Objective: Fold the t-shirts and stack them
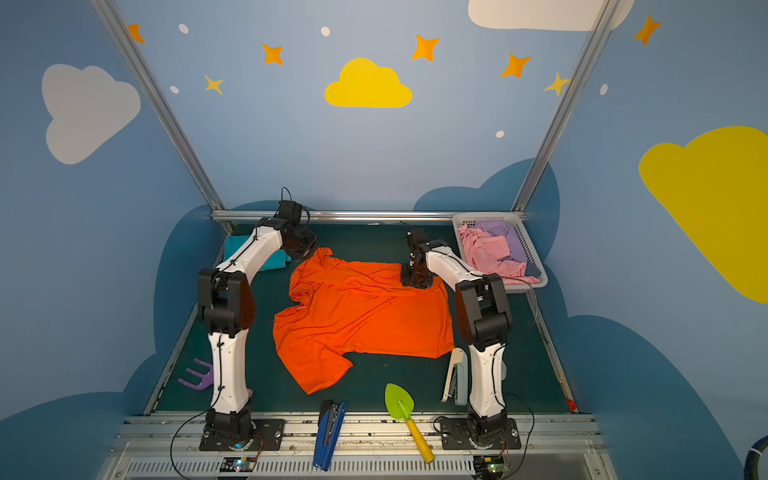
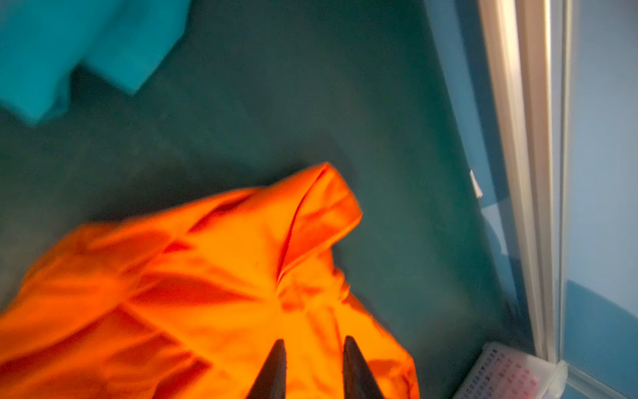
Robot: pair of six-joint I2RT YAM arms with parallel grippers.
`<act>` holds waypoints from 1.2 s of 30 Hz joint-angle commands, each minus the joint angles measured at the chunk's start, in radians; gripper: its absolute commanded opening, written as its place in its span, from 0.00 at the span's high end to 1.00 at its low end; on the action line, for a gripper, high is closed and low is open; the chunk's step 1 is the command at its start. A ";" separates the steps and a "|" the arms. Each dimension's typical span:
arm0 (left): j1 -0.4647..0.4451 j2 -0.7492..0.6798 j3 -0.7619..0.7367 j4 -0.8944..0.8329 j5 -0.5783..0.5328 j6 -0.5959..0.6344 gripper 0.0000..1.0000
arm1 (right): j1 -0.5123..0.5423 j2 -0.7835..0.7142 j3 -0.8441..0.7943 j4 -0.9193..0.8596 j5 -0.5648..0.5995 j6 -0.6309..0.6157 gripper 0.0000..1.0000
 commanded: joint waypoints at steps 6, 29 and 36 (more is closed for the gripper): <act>-0.015 -0.202 -0.483 0.123 -0.049 0.071 0.73 | -0.022 0.221 0.254 -0.129 0.152 -0.036 0.58; -0.047 -0.173 -0.715 0.086 -0.111 0.157 0.66 | -0.159 0.382 0.739 0.064 0.332 -0.165 0.47; -0.064 -0.269 -0.753 0.060 -0.163 0.157 0.62 | -0.114 0.083 0.491 0.151 0.322 -0.181 0.42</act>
